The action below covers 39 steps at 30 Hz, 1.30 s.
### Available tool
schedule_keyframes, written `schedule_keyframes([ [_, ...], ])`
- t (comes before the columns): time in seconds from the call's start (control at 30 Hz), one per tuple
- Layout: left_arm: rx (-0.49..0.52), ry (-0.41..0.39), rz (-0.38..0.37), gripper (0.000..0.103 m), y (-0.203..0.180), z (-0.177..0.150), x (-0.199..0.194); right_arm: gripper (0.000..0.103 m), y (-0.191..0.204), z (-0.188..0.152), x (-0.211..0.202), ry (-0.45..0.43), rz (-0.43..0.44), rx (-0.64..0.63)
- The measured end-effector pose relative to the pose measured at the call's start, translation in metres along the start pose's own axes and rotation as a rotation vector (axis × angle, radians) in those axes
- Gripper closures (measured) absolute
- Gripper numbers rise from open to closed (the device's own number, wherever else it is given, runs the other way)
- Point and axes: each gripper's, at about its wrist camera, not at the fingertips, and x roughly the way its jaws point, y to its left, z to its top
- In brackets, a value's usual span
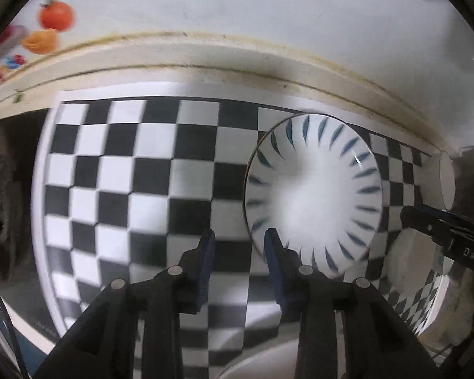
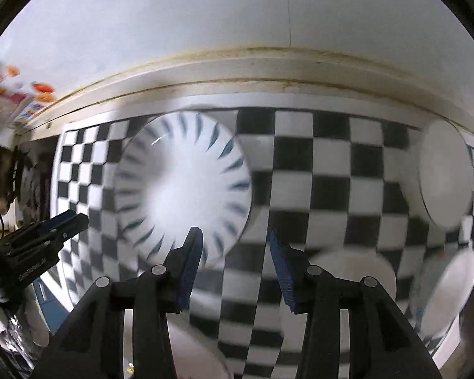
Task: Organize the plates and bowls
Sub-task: 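Grasp the blue-striped plate rim with the left tool while the right tool grips it too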
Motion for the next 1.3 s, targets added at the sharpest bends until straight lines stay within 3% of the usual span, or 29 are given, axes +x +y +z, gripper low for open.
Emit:
schedule_keyframes([
  [0.13,0.012,0.075,-0.025,0.073,-0.001,0.025,0.035,0.062,-0.015,0.027,0.033,0.049,0.021,0.043],
  [0.2,0.037,0.097,-0.028,0.073,-0.004,0.032,0.048,0.071,-0.020,0.034,0.046,0.080,0.055,0.062],
  [0.3,0.052,0.119,-0.030,0.081,-0.005,0.036,0.060,0.083,-0.027,0.039,0.063,0.115,0.081,0.079],
  [0.37,0.047,0.117,-0.075,0.087,-0.005,0.036,0.063,0.091,-0.029,0.039,0.072,0.138,0.098,0.084],
  [0.87,0.055,0.081,-0.058,0.087,-0.013,0.027,0.048,0.092,-0.030,0.031,0.069,0.143,0.146,0.063],
  [1.3,0.044,0.040,-0.069,0.087,-0.009,-0.003,0.009,0.093,-0.018,0.010,0.024,0.095,0.174,0.024],
])
